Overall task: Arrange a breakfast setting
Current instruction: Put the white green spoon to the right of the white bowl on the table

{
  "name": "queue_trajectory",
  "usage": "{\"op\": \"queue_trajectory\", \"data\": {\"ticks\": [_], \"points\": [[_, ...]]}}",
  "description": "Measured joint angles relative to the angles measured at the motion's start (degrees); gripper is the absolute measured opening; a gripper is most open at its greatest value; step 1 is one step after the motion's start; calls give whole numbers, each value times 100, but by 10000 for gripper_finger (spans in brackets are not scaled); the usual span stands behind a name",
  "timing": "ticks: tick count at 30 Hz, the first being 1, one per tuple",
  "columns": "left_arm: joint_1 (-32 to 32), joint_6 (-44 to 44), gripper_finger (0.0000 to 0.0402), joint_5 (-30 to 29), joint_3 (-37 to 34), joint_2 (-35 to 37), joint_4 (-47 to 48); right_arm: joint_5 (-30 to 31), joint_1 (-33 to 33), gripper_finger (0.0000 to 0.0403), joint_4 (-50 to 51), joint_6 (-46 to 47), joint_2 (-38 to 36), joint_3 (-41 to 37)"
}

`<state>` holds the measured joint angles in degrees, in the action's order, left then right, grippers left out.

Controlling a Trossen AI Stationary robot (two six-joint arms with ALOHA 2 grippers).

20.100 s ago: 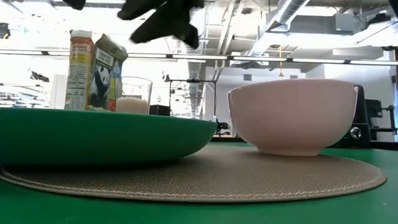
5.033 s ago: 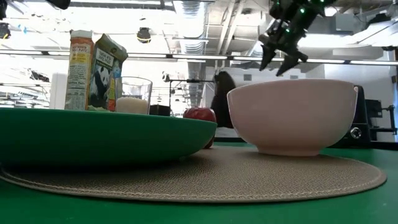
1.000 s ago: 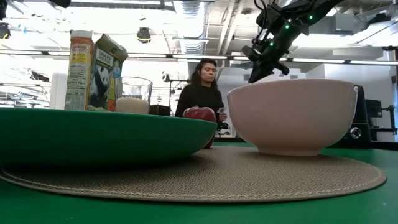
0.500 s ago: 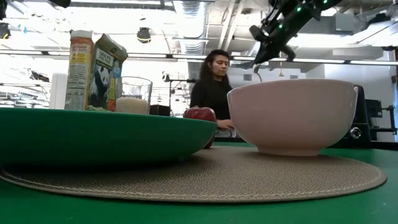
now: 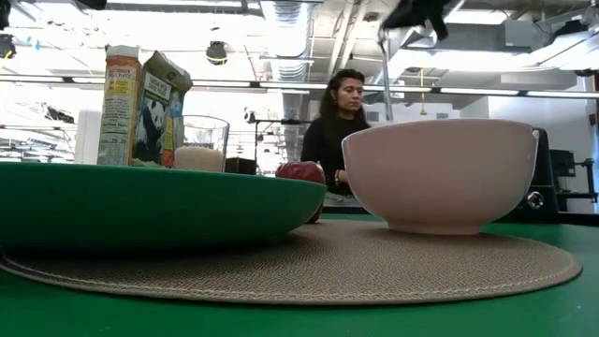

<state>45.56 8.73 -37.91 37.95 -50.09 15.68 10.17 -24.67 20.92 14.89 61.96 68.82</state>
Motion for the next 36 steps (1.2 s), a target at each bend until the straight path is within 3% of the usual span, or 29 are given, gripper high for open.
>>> {"op": "queue_trajectory", "data": {"ticks": [14,22,29,36], "points": [[0,221,399,27,0,1,-14,62,2738,21,-97,205,-79,318],[0,593,399,474,0,-1,-97,253,4171,21,-142,578,-74,325],[39,647,399,776,2,-69,-555,635,5240,21,-485,779,358,325],[89,808,399,605,7,-353,-1372,637,5819,21,-1227,750,1075,328]]}}
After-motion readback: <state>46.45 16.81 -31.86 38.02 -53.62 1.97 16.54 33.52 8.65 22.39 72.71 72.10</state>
